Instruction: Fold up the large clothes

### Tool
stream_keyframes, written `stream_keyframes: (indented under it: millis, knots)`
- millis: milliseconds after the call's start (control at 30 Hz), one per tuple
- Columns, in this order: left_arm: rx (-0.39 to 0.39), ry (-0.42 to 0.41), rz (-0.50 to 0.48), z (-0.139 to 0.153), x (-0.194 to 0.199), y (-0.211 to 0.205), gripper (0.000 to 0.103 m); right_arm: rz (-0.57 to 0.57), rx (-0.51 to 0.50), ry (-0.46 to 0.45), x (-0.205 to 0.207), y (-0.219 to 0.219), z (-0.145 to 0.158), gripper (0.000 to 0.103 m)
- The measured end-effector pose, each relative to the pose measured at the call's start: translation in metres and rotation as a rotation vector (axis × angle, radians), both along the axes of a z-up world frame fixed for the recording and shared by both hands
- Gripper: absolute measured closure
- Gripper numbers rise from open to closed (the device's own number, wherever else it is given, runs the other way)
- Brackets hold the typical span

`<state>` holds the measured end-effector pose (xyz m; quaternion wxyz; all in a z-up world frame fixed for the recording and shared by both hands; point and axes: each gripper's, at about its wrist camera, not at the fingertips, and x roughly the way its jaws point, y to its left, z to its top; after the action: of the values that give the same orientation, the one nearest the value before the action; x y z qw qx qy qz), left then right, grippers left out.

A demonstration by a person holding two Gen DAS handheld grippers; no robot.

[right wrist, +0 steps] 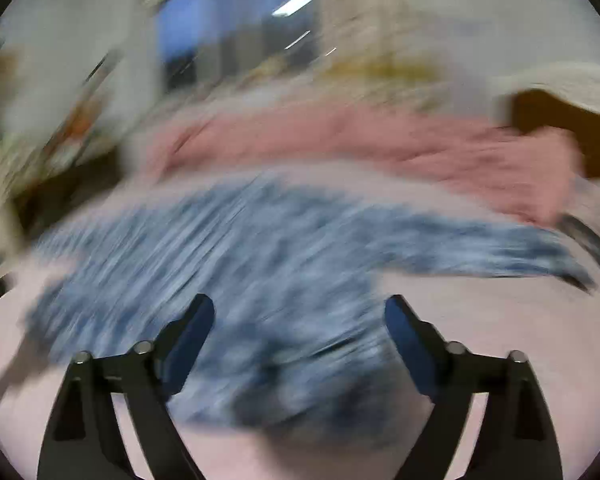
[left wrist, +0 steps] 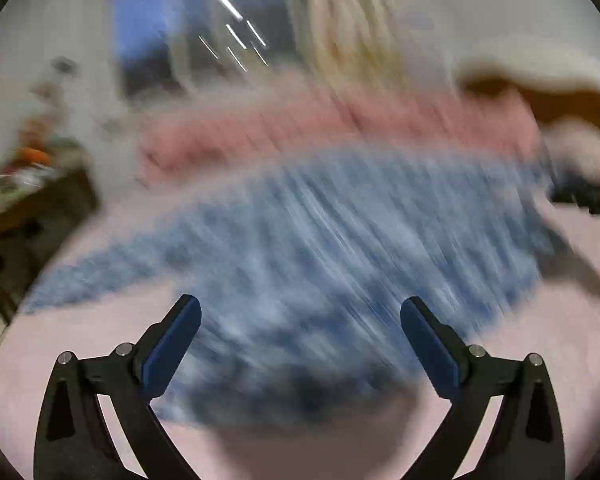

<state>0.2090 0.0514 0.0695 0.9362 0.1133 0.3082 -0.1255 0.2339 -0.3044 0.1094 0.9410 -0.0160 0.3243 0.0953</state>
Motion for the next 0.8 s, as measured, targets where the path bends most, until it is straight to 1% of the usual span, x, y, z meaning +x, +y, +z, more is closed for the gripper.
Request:
stream_keyframes:
  millis: [33, 67, 100, 133, 167, 200, 233, 267, 300, 333, 367, 400, 433, 467, 500, 533, 600, 633, 700, 733, 767, 800]
  knots:
    - [0.039, 0.079, -0.02, -0.01, 0.008, -0.016, 0.004, 0.067, -0.026, 0.083, 0.004, 0.019, -0.006, 0.014]
    - [0.057, 0.119, -0.041, -0.018, 0.015, -0.027, 0.004, 0.12, -0.055, 0.162, 0.01, 0.04, -0.016, 0.014]
    - [0.081, 0.148, -0.044, -0.027, 0.023, -0.038, 0.004, 0.146, -0.079, 0.208, 0.014, 0.055, -0.025, 0.014]
    - [0.125, 0.171, -0.016, -0.034, 0.033, -0.046, 0.005, 0.17, -0.114, 0.263, 0.022, 0.073, -0.037, 0.014]
    - [0.163, 0.179, 0.003, -0.04, 0.041, -0.053, 0.007, 0.166, -0.148, 0.303, 0.029, 0.084, -0.048, 0.014]
    - [0.196, 0.162, 0.008, -0.043, 0.053, -0.059, 0.007, 0.132, -0.205, 0.346, 0.043, 0.096, -0.062, 0.014]
    - [0.225, 0.113, 0.03, -0.041, 0.063, -0.063, 0.008, 0.111, -0.232, 0.362, 0.051, 0.102, -0.068, 0.015]
    - [0.253, 0.036, 0.097, -0.035, 0.077, -0.063, 0.011, 0.082, -0.238, 0.347, 0.062, 0.106, -0.069, 0.016]
    - [0.257, -0.022, 0.155, -0.029, 0.083, -0.057, 0.012, 0.049, -0.223, 0.304, 0.069, 0.106, -0.064, 0.017]
    - [0.227, -0.072, 0.197, -0.02, 0.093, -0.051, 0.013, -0.019, -0.2, 0.219, 0.075, 0.103, -0.053, 0.017]
    - [0.168, -0.092, 0.224, -0.012, 0.1, -0.042, 0.013, -0.099, -0.165, 0.126, 0.079, 0.096, -0.04, 0.017]
    - [0.103, -0.086, 0.24, -0.006, 0.102, -0.033, 0.013, -0.168, -0.119, 0.039, 0.081, 0.088, -0.028, 0.017]
    - [0.012, -0.073, 0.226, -0.002, 0.098, -0.022, 0.013, -0.206, -0.085, -0.013, 0.081, 0.081, -0.021, 0.017]
    - [-0.062, -0.065, 0.177, 0.001, 0.089, -0.013, 0.012, -0.218, -0.062, -0.023, 0.084, 0.075, -0.019, 0.017]
    - [-0.092, -0.066, 0.14, -0.001, 0.082, -0.009, 0.012, -0.219, -0.044, -0.007, 0.087, 0.07, -0.019, 0.017]
    - [-0.09, -0.077, 0.12, -0.004, 0.073, -0.007, 0.012, -0.214, -0.018, 0.019, 0.088, 0.062, -0.022, 0.017]
    - [-0.058, -0.085, 0.084, -0.012, 0.063, -0.007, 0.012, -0.203, 0.024, 0.043, 0.077, 0.051, -0.031, 0.017]
    - [-0.037, -0.07, 0.077, -0.018, 0.063, -0.007, 0.01, -0.196, 0.034, 0.049, 0.067, 0.045, -0.032, 0.017]
    - [0.02, -0.022, 0.108, -0.028, 0.072, -0.011, 0.01, -0.188, 0.03, 0.069, 0.061, 0.037, -0.035, 0.017]
    - [0.035, -0.032, 0.136, -0.031, 0.07, -0.008, 0.01, -0.181, 0.022, 0.07, 0.057, 0.032, -0.037, 0.017]
    - [0.036, -0.071, 0.16, -0.032, 0.064, -0.005, 0.01, -0.174, 0.001, 0.059, 0.046, 0.027, -0.037, 0.017]
    - [0.031, -0.13, 0.194, -0.029, 0.055, 0.004, 0.01, -0.186, -0.029, 0.033, 0.033, 0.021, -0.036, 0.017]
